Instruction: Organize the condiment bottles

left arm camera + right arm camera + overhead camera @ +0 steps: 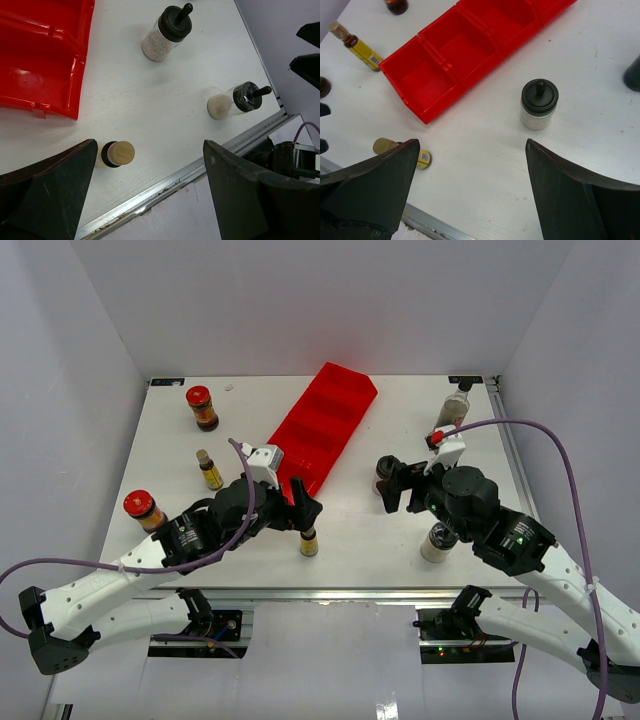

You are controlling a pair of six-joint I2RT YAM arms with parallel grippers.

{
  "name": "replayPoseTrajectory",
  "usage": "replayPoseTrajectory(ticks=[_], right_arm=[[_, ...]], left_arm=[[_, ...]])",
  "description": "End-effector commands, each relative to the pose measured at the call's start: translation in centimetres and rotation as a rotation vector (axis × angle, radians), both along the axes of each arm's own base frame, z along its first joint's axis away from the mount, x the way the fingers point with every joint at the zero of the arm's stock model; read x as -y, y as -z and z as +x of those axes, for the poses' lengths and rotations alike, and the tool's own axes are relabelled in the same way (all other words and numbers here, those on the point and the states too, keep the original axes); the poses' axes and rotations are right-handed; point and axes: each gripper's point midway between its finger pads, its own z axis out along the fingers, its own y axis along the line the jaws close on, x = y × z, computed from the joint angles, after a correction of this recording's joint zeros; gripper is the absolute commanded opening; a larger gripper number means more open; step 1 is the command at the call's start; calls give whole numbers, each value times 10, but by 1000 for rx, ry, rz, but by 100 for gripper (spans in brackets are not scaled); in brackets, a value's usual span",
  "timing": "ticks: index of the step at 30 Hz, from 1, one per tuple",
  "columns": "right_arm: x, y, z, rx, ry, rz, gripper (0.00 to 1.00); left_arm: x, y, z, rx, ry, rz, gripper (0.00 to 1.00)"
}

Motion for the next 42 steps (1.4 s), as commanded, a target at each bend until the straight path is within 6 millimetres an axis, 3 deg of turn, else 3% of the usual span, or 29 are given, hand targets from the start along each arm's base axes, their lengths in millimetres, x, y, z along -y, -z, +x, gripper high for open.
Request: replayPoseTrajectory(ticks=[1,3,6,12,17,21,29,38,42], right_arm=[[15,-31,28,98,153,-34,95],[13,-33,43,107,192,-101,98],[23,-35,76,88,277,-190,94],[73,-30,153,1,488,-251,98],[119,-31,196,-23,616,-242,98],[148,-24,223,-39,661,-223,98],[178,9,258,-76,680,-226,97],[191,24,292,-20,675,-237,92],[187,30,303,-15,647,-223,89]], left_arm=[[-14,1,1,19,-36,28,98],[-19,5,2,18,-49,53,98],[-23,8,5,35,-65,81,98],[-25,14,11,60,-71,133,98],[-28,36,10,47,-67,172,98],[-23,41,3,43,-13,158,98],[-28,51,0,19,-35,136,98],[-30,73,-1,-20,-57,141,98],[-27,75,1,-24,-54,158,98]])
